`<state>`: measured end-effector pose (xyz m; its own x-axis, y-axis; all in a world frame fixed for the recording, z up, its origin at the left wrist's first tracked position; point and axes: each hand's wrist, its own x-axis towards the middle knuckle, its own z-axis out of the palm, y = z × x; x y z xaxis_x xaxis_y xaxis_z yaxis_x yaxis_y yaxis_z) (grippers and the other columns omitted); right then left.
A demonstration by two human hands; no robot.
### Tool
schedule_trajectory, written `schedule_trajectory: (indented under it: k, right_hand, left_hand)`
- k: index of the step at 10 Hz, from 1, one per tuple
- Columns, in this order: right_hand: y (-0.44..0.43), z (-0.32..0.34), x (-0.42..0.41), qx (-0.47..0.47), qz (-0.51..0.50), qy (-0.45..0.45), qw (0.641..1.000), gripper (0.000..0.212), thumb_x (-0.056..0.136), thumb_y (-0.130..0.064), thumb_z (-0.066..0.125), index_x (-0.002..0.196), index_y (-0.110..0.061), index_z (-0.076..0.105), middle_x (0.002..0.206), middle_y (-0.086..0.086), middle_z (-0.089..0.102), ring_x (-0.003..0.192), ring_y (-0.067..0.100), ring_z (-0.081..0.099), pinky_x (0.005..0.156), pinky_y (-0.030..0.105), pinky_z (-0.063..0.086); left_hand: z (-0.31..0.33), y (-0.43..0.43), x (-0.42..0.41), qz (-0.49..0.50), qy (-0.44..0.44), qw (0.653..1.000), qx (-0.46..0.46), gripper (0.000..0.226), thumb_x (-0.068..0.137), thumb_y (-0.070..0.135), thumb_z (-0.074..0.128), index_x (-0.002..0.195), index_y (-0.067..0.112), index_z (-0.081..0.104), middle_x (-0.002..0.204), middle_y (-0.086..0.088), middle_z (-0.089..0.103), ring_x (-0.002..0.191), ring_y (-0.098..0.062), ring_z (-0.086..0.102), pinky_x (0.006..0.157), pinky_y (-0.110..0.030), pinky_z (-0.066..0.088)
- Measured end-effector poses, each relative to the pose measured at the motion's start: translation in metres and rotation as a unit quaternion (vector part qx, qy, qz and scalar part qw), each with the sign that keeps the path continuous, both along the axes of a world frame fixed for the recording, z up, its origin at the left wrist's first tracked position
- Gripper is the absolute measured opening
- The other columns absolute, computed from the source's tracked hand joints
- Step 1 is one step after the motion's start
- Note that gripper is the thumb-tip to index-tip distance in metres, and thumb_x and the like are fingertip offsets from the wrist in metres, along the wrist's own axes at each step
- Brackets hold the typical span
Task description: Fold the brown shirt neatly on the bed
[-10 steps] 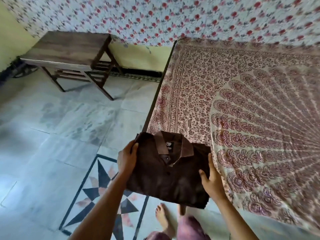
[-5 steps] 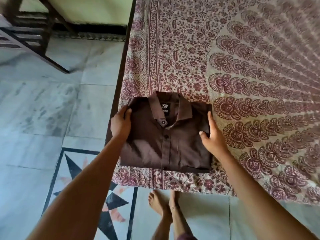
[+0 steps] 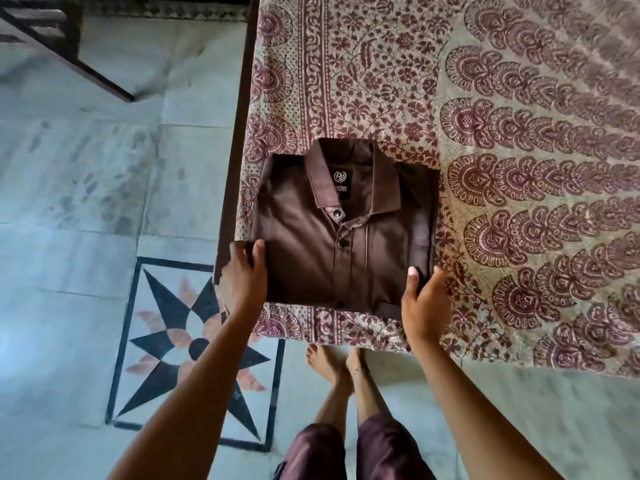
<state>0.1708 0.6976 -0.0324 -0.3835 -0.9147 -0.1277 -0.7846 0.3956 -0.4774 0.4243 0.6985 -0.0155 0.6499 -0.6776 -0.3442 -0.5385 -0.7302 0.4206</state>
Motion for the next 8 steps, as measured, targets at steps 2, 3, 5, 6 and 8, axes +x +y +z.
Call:
schedule_trajectory:
  k: [2, 3, 5, 6, 8]
  right_hand:
    - [0.010, -0.004, -0.004, -0.025, 0.065, 0.061, 0.996, 0.028, 0.092, -0.027, 0.044, 0.104, -0.002, 0.047, 0.075, 0.020, 0.065, 0.052, 0.035, 0.062, 0.045, 0.023, 0.028]
    - [0.016, -0.013, -0.003, -0.016, 0.077, 0.104, 0.991, 0.027, 0.092, -0.029, 0.042, 0.106, -0.006, 0.043, 0.080, 0.016, 0.066, 0.048, 0.032, 0.060, 0.043, 0.020, 0.026]
    - [0.016, -0.013, -0.007, 0.029, 0.060, 0.095, 0.993, 0.036, 0.092, -0.030, 0.047, 0.112, 0.000, 0.048, 0.092, 0.021, 0.061, 0.070, 0.037, 0.062, 0.048, 0.032, 0.039]
    - [0.008, 0.003, -0.005, 0.096, 0.011, 0.051, 0.994, 0.054, 0.088, -0.028, 0.056, 0.131, 0.002, 0.041, 0.122, 0.027, 0.049, 0.107, 0.042, 0.049, 0.084, 0.047, 0.042]
    - [0.011, 0.066, 0.000, 0.059, 0.091, -0.122, 0.987, 0.073, 0.087, -0.037, 0.046, 0.143, 0.003, 0.022, 0.149, 0.024, 0.026, 0.138, 0.035, 0.026, 0.112, 0.039, 0.020]
  left_hand:
    - [-0.006, 0.013, 0.000, 0.038, -0.027, 0.999, 0.016, 0.044, 0.094, 0.051, 0.039, 0.103, 0.010, 0.053, 0.102, -0.021, 0.066, 0.095, -0.040, 0.061, 0.077, -0.044, 0.046]
    - [-0.009, 0.019, -0.007, 0.032, -0.063, 0.997, 0.044, 0.045, 0.095, 0.052, 0.036, 0.107, 0.010, 0.047, 0.103, -0.024, 0.066, 0.094, -0.041, 0.062, 0.075, -0.045, 0.045]
    - [-0.002, 0.019, -0.014, 0.040, -0.081, 0.995, 0.051, 0.041, 0.095, 0.047, 0.038, 0.110, 0.010, 0.044, 0.109, -0.017, 0.063, 0.099, -0.037, 0.059, 0.075, -0.042, 0.041]
    - [0.009, 0.023, -0.010, 0.051, -0.033, 0.996, 0.069, 0.036, 0.093, 0.038, 0.047, 0.118, 0.012, 0.049, 0.120, -0.016, 0.054, 0.110, -0.035, 0.051, 0.091, -0.045, 0.039]
    - [0.070, 0.039, -0.014, 0.025, 0.101, 0.994, 0.021, 0.049, 0.090, 0.018, 0.053, 0.138, 0.014, 0.042, 0.138, -0.014, 0.050, 0.125, -0.033, 0.046, 0.101, -0.039, 0.036]
